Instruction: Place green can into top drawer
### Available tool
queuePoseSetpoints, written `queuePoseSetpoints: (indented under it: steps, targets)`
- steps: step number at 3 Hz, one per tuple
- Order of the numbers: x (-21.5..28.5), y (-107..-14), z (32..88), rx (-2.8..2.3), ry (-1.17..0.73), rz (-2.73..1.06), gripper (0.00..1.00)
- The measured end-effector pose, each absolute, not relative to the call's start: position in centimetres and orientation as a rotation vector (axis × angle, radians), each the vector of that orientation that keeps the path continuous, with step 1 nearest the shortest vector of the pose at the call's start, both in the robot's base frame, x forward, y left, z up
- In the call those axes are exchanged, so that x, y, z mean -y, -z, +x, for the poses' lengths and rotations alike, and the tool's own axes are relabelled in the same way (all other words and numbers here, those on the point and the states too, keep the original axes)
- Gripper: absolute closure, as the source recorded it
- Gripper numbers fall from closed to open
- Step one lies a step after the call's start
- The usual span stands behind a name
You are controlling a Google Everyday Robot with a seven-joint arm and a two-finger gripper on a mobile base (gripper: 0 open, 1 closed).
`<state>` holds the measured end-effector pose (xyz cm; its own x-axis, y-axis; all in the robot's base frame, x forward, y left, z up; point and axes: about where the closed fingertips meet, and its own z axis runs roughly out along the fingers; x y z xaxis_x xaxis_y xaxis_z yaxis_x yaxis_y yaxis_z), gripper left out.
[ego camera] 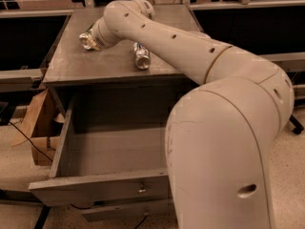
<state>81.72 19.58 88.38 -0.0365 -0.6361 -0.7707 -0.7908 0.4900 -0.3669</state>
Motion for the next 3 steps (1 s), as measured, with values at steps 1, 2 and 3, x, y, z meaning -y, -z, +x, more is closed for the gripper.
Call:
queuePoseSetpoints:
  steps: [1,2,3]
  targets:
    - [-19.3,-88.8,82.4,-1.775,-0.178,-1.168,0.12]
    - [-18.5,-89.7,82.5,-1.792,-0.148,-1.139,0.0]
    - [-17.7,-90.8,82.4,-1.801,-0.172,-1.073,0.0]
